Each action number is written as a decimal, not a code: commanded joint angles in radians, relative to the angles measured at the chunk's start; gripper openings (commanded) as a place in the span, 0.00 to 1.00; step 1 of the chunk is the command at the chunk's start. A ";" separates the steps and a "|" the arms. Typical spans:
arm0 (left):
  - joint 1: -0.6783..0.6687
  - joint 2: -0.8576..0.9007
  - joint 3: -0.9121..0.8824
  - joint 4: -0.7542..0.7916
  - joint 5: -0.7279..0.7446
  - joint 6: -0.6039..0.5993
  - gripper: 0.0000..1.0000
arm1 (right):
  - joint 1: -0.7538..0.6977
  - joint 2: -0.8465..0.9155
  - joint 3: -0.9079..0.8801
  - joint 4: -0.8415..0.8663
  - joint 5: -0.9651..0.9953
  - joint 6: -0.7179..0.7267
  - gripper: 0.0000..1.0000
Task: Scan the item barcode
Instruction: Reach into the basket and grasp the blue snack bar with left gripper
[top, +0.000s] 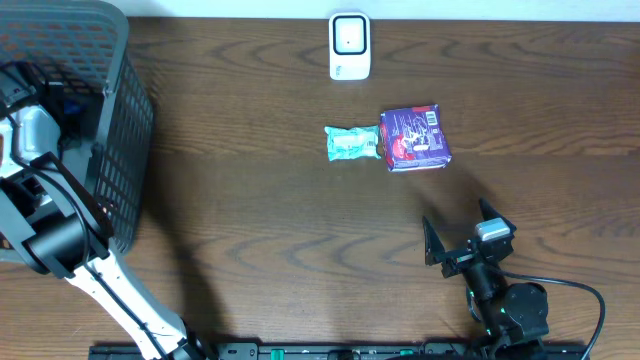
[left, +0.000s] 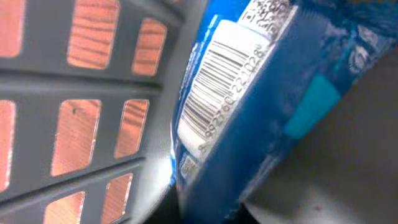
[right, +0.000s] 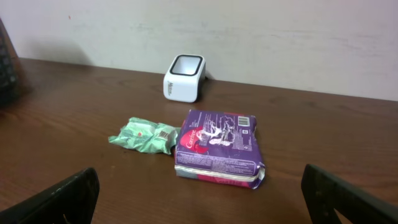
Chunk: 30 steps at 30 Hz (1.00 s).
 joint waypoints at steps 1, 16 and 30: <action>-0.004 0.034 -0.022 -0.055 0.007 -0.008 0.07 | -0.006 -0.006 -0.001 -0.004 0.001 0.014 0.99; -0.059 -0.563 -0.022 -0.164 0.262 -0.349 0.07 | -0.006 -0.006 -0.001 -0.004 0.001 0.014 0.99; -0.330 -0.942 -0.022 -0.112 0.567 -0.720 0.07 | -0.006 -0.006 -0.001 -0.004 0.001 0.014 0.99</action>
